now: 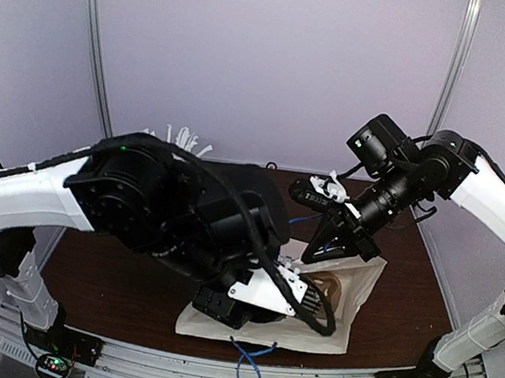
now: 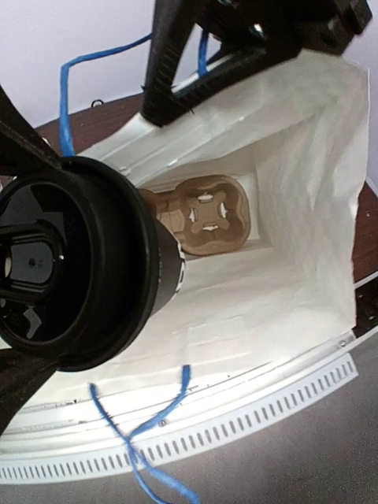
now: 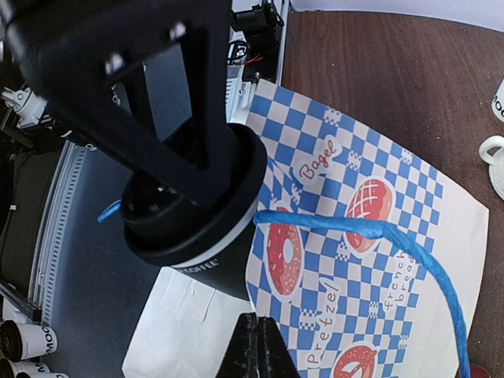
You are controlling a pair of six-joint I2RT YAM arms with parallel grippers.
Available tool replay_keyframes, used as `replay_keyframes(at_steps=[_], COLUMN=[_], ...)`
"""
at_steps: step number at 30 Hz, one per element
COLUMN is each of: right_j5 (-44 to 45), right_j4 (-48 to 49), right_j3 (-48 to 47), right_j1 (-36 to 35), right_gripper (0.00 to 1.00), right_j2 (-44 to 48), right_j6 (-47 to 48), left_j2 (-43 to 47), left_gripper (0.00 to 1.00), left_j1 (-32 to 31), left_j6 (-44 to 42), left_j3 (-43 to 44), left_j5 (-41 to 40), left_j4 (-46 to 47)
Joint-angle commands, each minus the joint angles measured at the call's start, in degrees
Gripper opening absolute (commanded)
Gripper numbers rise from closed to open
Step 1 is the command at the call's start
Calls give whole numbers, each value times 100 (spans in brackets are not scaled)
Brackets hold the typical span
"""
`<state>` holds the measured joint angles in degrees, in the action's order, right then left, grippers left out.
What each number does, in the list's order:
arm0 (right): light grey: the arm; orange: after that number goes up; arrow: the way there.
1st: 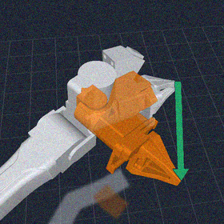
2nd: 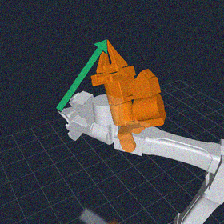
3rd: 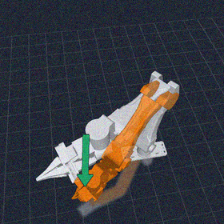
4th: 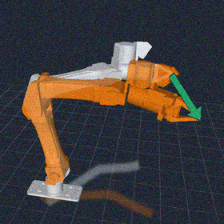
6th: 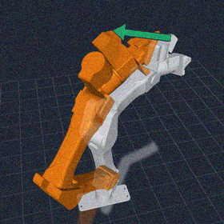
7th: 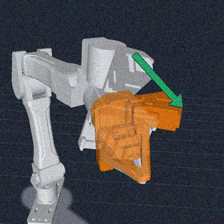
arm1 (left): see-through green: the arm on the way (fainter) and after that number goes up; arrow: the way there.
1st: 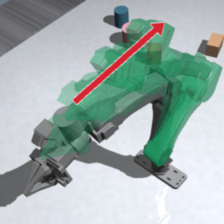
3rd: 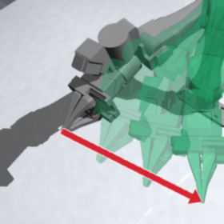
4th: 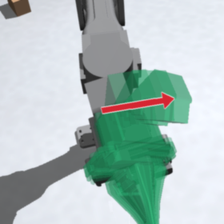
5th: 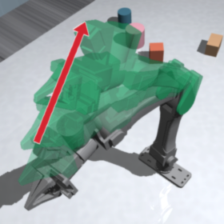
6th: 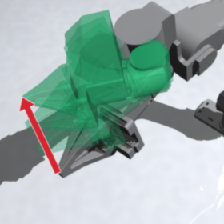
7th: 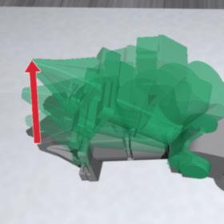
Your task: Pack the takeout coffee
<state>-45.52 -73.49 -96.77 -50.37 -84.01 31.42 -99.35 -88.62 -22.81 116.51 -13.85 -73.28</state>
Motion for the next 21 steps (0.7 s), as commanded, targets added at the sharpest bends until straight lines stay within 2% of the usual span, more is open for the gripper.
replay_keyframes(at_steps=[1,5,10,13,18,21], right_j5=[-125,-102,-312,-163,-206,-392], right_j4=[236,321,233,397,430,358], right_j3=[198,282,449,618,500,439], right_j1=[66,156,185,263,381,395], right_gripper=[0,0,0,0,0,0], right_j2=[275,335,482,550,523,509], right_j6=[-93,-197,-50,-145,-240,-226], left_j2=[-327,-411,-346,-297,-152,13], left_gripper=[63,64,63,64,64,64], left_j1=[-198,-250,-266,-340,-368,-371], left_j6=[-651,-788,-1262,-1526,-1481,-1599], left_j3=[-334,-393,-1054,-1267,-1191,-1567], left_j5=[-919,-1060,-1634,-1716,-1720,-1732], left_j4=[572,867,1558,1940,2064,2386])
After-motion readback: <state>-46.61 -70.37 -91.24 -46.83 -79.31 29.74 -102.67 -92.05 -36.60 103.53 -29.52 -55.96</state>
